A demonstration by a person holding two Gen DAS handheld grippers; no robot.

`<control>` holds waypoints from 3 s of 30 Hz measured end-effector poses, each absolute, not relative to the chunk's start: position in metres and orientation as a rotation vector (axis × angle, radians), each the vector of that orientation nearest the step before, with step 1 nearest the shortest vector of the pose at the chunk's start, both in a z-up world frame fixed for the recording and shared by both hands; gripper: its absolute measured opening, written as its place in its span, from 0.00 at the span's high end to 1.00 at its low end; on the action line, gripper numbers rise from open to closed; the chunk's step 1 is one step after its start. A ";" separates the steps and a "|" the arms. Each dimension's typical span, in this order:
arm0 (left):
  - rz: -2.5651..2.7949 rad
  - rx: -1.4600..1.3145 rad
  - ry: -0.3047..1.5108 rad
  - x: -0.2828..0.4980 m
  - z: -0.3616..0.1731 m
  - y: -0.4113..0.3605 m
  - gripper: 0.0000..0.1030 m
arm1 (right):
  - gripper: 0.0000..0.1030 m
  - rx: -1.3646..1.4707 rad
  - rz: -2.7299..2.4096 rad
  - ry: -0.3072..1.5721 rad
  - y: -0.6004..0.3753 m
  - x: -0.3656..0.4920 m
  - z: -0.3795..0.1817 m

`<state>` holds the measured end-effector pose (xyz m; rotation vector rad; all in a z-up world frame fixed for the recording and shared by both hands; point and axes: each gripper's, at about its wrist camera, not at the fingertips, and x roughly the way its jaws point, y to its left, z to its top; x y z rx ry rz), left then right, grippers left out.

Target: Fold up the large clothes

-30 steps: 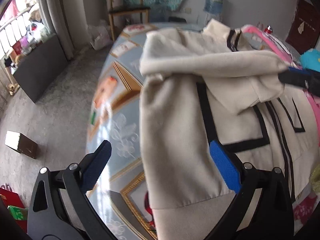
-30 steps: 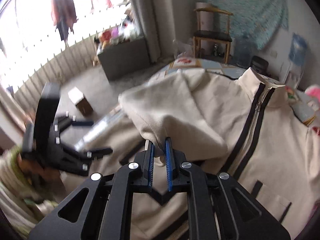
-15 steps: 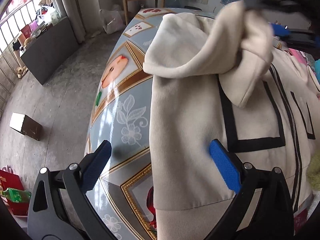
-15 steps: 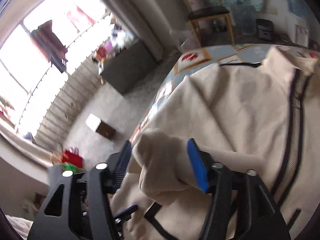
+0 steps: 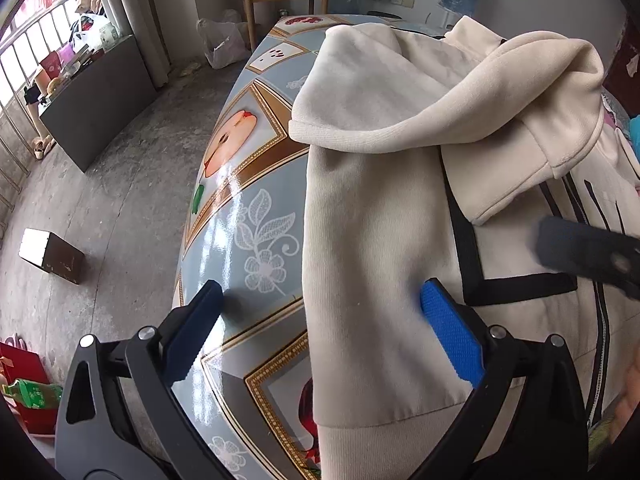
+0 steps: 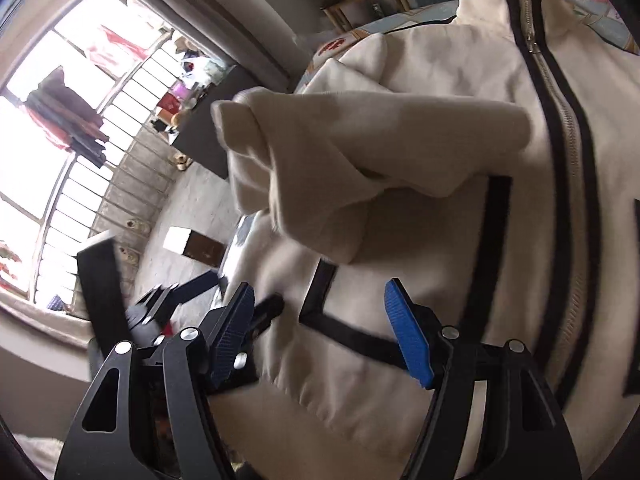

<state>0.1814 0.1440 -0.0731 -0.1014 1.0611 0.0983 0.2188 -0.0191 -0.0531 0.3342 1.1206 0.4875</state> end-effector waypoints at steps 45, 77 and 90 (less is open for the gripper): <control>0.196 0.151 1.019 0.247 -0.058 0.117 0.31 | 0.96 0.252 0.216 1.259 -0.222 0.328 -0.045; 0.137 0.001 0.981 0.221 -0.027 0.153 0.39 | 0.95 0.491 0.010 1.014 -0.363 0.285 0.020; 0.010 -0.020 0.951 0.280 0.016 0.112 0.19 | 0.72 0.071 0.023 1.150 -0.261 0.320 -0.037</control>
